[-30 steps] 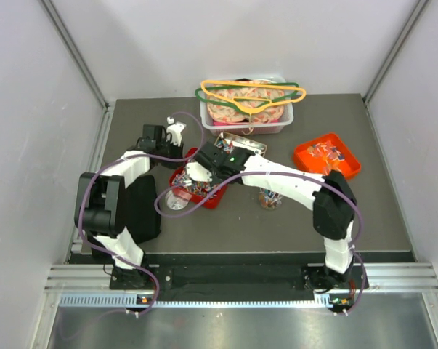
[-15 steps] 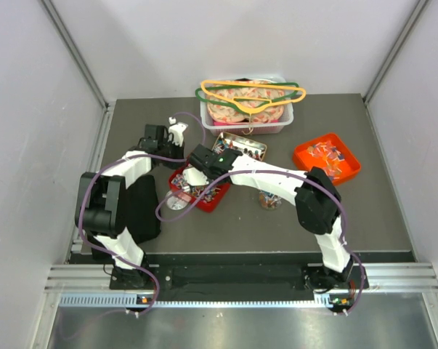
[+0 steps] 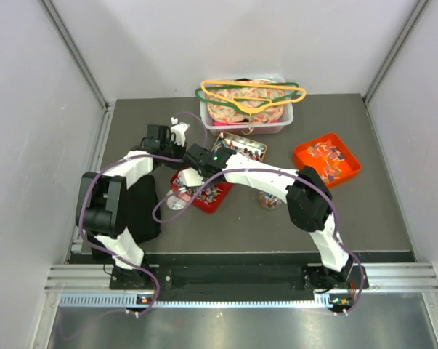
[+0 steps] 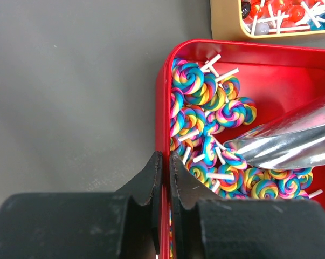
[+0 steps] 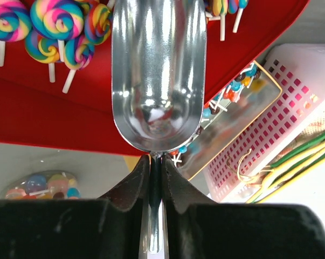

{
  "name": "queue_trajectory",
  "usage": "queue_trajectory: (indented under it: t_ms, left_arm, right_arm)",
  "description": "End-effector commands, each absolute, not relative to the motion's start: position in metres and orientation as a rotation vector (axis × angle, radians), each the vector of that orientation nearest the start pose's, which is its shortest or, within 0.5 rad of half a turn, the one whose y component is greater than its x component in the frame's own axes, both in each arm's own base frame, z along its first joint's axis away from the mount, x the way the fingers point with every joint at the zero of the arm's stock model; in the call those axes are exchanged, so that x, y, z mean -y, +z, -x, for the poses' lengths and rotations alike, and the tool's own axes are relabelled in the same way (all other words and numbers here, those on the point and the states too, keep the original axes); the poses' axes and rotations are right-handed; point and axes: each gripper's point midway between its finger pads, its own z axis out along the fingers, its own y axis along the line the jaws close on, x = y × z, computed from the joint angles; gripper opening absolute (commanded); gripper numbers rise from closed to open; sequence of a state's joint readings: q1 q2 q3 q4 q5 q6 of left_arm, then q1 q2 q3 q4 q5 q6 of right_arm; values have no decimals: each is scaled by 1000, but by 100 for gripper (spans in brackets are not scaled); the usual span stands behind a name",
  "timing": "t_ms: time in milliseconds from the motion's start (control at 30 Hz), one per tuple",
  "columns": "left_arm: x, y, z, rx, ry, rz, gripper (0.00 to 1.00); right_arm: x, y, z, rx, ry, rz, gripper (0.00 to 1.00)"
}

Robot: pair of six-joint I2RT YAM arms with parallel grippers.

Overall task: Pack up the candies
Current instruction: Scoop the fake candies from the storage box.

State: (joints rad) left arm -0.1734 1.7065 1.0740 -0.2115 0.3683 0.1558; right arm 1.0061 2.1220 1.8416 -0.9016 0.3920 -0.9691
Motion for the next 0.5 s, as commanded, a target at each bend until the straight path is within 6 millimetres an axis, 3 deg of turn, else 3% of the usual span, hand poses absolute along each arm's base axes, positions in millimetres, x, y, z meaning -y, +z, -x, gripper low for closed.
queue_trajectory:
  t_ms: [0,300,467]
  left_arm:
    - [153,116,-411,-2207,-539,-555,0]
    - [161,143,-422,-2149,-549,-541,0]
    - [163,154,-424,-2129,-553,-538,0]
  right_arm:
    - [-379,111,-323,-1493,-389,2234,0]
    - [-393,84,-309,-1525,-287,2245,0]
    - [-407,82,-305,-1527,-238,2206,0]
